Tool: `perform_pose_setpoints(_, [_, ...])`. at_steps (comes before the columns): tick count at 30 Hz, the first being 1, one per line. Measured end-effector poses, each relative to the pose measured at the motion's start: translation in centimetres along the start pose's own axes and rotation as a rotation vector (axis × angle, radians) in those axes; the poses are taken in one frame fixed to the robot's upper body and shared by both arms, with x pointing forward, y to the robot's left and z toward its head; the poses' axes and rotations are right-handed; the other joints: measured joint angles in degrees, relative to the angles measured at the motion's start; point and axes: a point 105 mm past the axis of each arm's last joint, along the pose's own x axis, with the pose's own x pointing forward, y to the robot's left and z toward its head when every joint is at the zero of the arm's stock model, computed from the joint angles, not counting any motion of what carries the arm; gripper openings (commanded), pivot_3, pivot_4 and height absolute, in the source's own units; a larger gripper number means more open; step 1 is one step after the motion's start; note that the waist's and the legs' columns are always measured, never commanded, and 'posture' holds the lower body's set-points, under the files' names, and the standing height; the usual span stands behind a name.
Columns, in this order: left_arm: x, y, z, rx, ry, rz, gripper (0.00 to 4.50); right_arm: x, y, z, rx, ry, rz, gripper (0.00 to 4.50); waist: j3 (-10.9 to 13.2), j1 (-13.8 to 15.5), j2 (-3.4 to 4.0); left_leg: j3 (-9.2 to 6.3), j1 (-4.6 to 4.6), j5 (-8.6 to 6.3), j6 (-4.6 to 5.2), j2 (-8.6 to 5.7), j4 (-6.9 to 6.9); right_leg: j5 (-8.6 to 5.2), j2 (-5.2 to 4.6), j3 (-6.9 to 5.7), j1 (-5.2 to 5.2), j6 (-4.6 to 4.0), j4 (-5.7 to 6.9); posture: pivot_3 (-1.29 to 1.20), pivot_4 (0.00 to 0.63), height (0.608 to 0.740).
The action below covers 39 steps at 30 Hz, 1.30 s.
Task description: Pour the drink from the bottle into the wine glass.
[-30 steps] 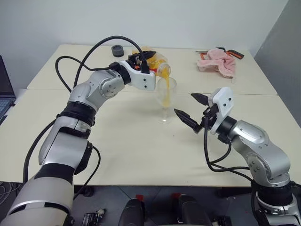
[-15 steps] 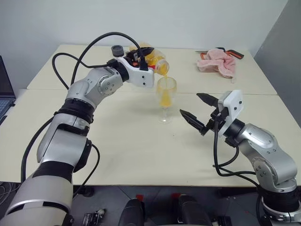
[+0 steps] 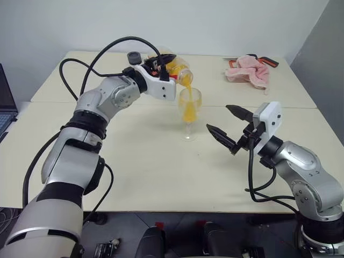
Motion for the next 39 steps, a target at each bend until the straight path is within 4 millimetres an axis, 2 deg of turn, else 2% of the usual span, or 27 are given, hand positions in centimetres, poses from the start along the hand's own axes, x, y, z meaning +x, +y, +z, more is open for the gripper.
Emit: perform_pose_setpoints(39, [0.14,0.57,-0.12,0.042,-0.004,0.015,1.76,-0.27,0.9,-0.15,0.025,0.014,0.042,4.5,0.0,0.0,0.0,0.01,0.01,0.0,0.0,0.0,0.02,0.0,0.0,0.0,0.0,0.0,0.02,0.0,0.15,0.74])
